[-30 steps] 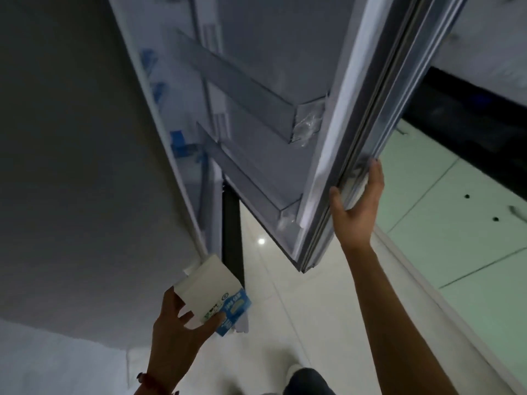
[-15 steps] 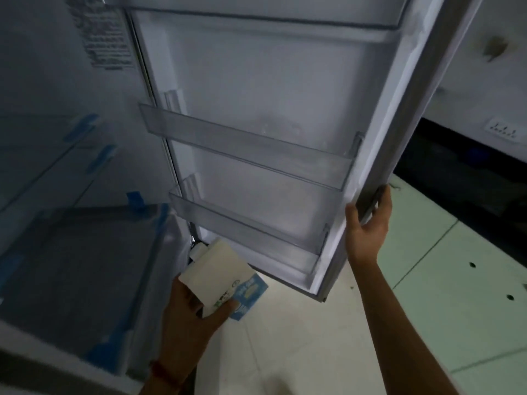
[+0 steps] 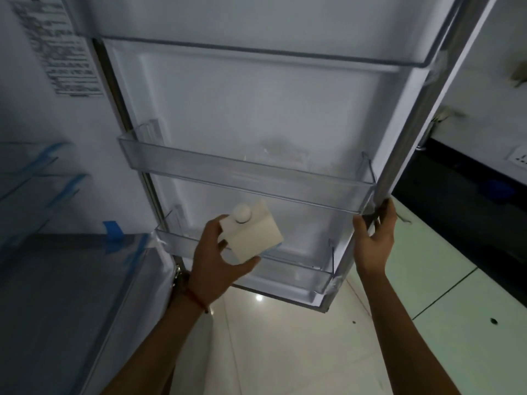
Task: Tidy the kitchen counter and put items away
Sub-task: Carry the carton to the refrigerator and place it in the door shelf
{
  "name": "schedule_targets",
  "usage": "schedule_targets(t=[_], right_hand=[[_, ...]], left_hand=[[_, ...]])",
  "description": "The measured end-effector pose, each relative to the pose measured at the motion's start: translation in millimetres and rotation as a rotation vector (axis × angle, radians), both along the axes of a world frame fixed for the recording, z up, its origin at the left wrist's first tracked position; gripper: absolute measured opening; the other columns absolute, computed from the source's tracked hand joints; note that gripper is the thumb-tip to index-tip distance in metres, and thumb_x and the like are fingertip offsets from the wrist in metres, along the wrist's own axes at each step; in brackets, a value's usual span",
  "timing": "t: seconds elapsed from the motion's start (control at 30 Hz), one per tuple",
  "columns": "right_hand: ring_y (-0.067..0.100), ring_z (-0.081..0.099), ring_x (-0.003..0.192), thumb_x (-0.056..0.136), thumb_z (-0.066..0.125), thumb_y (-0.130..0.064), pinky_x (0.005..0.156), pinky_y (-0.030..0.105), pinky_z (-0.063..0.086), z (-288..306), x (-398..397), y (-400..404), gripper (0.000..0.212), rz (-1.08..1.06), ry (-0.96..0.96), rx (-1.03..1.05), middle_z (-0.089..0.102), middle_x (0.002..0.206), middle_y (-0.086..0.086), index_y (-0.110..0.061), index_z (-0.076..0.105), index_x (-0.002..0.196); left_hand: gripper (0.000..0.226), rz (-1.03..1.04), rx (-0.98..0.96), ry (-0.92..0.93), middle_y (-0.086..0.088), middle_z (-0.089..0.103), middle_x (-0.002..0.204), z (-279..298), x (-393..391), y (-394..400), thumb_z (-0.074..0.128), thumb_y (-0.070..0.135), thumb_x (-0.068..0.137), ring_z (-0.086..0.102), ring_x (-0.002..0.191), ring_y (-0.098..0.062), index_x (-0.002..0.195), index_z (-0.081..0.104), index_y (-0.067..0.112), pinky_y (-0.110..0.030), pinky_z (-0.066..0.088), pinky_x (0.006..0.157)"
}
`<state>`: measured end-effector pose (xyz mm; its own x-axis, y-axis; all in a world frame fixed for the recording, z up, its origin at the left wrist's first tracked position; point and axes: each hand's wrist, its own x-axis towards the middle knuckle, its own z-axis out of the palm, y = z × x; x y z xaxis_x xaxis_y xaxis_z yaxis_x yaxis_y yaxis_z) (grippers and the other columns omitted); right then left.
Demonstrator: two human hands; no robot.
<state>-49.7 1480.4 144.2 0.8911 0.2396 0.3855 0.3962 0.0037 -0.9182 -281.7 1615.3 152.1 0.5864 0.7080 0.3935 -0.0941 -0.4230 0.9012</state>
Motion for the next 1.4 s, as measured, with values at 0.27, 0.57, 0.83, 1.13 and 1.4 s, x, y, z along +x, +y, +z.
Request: schedule_targets(t=[0.27, 0.57, 0.83, 1.13, 1.4], right_hand=[[0.018, 0.044, 0.126, 0.081, 0.054, -0.033, 0.107, 0.038, 0.037, -2, 24, 17, 0.067, -0.019, -0.010, -0.026, 0.042, 0.132, -0.011, -0.025, 0.025, 0.141], [0.018, 0.044, 0.125, 0.072, 0.051, -0.052, 0.104, 0.032, 0.037, -1, 32, 25, 0.079, -0.030, -0.004, -0.009, 0.042, 0.132, -0.010, -0.024, 0.026, 0.141], [0.020, 0.044, 0.127, 0.072, 0.051, -0.052, 0.104, 0.032, 0.036, -2, 27, 22, 0.080, -0.029, 0.000, 0.002, 0.044, 0.139, 0.001, -0.023, 0.026, 0.142], [0.021, 0.042, 0.131, 0.076, 0.053, -0.042, 0.109, 0.035, 0.034, -3, 12, 5, 0.074, 0.009, 0.001, 0.002, 0.041, 0.142, -0.002, -0.023, 0.026, 0.142], [0.005, 0.053, 0.106, 0.081, 0.044, -0.040, 0.092, 0.019, 0.046, -2, -13, -35, 0.046, -0.035, -0.092, 0.064, 0.057, 0.121, 0.007, -0.018, 0.049, 0.121]], left_hand=[[0.078, -0.286, 0.044, 0.222, 0.017, 0.051, 0.117, -29, 72, 61, 0.078, 0.036, 0.050, 0.049, 0.108, 0.015, 0.117, 0.041, 0.027, -0.007, 0.043, 0.091], [0.079, -0.436, -0.085, 0.532, -0.008, 0.050, 0.132, -57, 97, 86, 0.078, 0.010, 0.066, 0.047, 0.124, -0.019, 0.131, 0.032, 0.014, -0.036, 0.048, 0.098], [0.048, -0.059, 0.253, 0.602, -0.006, 0.062, 0.119, -64, 72, 54, 0.059, 0.043, 0.080, 0.055, 0.110, -0.018, 0.117, 0.052, 0.013, -0.023, 0.043, 0.089], [0.057, 0.108, 0.626, 0.634, -0.010, 0.071, 0.096, -83, 46, 7, 0.017, 0.053, 0.093, 0.062, 0.099, -0.021, 0.104, 0.054, 0.012, -0.046, 0.051, 0.085], [0.061, 0.147, 0.453, 0.665, -0.018, 0.063, 0.118, -101, 9, -3, 0.022, 0.054, 0.092, 0.057, 0.113, -0.033, 0.115, 0.055, 0.007, -0.050, 0.047, 0.093]])
